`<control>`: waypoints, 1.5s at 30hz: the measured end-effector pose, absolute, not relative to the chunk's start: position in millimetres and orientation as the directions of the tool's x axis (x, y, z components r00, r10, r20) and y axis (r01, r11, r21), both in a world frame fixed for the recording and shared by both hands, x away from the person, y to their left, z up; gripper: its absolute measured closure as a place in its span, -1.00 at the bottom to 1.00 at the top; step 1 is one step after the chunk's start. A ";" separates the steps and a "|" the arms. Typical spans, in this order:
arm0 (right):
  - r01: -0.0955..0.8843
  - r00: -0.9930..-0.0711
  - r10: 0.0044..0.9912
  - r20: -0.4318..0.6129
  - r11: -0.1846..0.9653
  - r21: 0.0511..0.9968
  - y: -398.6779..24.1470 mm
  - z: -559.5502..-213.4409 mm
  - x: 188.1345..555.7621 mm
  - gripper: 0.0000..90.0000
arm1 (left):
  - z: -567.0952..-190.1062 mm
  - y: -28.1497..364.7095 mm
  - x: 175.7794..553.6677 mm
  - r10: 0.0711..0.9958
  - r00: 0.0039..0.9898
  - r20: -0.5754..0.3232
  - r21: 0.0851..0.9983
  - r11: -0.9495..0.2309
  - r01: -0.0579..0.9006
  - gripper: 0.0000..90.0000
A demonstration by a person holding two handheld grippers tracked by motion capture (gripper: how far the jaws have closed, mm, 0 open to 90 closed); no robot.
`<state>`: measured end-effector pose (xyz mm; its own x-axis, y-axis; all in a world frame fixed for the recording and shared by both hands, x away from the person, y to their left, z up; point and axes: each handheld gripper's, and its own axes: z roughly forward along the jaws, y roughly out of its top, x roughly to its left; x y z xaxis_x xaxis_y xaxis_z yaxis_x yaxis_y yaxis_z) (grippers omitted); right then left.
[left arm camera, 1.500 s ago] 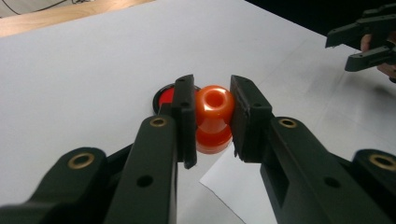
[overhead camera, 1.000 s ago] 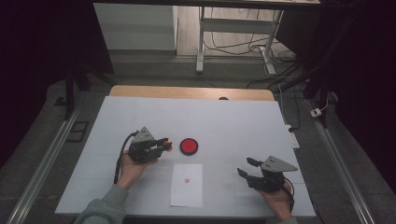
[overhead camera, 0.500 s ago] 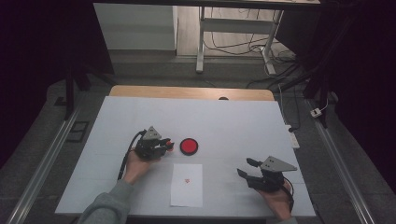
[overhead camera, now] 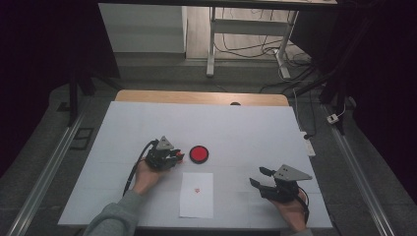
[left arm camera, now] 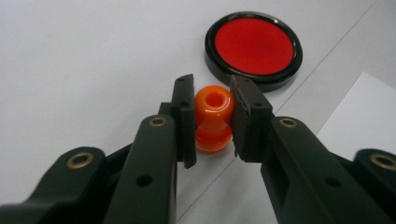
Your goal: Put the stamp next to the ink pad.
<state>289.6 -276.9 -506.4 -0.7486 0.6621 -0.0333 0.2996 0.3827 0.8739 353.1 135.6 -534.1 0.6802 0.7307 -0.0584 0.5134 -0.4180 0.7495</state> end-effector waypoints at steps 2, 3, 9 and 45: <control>0.298 -0.749 0.662 -0.035 0.383 0.874 -277.3 -506.1 289.6 -0.09 | -534.0 135.8 352.6 0.729 0.682 -0.054 0.748 -0.423 0.511 0.61; 0.298 -0.749 0.662 -0.035 0.383 0.875 -277.5 -506.0 289.6 -0.09 | -534.4 136.3 352.6 0.728 0.683 -0.058 0.749 -0.421 0.512 0.60; 0.300 -0.748 0.663 -0.034 0.382 0.874 -277.1 -506.0 289.3 -0.09 | -535.1 136.8 352.4 0.729 0.681 -0.064 0.751 -0.414 0.514 0.58; 0.306 -0.755 0.655 -0.024 0.385 0.871 -275.8 -507.6 294.5 -0.10 | -490.4 182.9 286.4 0.749 0.656 -0.097 0.815 -0.318 0.484 -0.45</control>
